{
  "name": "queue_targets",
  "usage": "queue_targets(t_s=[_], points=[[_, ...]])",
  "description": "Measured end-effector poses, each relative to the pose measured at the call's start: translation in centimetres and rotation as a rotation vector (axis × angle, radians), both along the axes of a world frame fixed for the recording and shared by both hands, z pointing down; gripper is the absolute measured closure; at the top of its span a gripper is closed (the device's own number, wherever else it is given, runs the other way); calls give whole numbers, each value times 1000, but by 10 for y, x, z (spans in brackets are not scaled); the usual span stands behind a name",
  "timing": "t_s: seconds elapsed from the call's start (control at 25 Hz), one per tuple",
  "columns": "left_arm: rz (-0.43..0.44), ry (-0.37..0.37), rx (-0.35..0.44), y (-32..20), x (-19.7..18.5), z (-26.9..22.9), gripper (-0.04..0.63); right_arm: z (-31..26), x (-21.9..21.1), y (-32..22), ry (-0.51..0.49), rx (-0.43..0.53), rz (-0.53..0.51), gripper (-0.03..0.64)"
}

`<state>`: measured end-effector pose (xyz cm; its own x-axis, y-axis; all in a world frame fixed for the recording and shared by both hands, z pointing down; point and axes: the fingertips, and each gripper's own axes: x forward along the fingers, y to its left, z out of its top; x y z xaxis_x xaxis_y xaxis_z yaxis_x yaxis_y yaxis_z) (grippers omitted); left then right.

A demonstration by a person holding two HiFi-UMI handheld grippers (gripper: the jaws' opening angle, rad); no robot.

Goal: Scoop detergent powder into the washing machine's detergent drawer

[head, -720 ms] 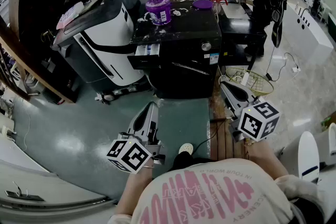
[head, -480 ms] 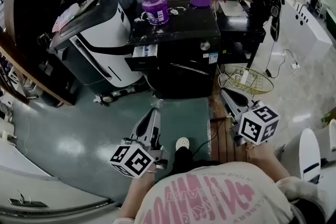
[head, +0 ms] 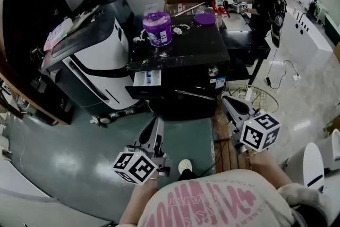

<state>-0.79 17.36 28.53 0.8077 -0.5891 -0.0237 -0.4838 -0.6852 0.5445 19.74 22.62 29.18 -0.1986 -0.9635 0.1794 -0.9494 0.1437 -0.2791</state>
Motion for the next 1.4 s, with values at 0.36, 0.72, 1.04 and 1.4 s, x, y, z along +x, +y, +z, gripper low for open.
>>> queue_targets(t_s=[0.36,0.72,1.04,1.4], points=[[32,13,45,-114,-4,-22,594,-29,0,-109,-124,105,17,620],[33,-20,6,-177,-15,3,594,11,-10,-169,-119,6,33,619],[29,-91,-29,-214,-11,32,594,46,13,-214,-183,-84,48,604],[-80,-47,-54,-287,0,33,594,23,60,-329,-136,-39,-28,581]])
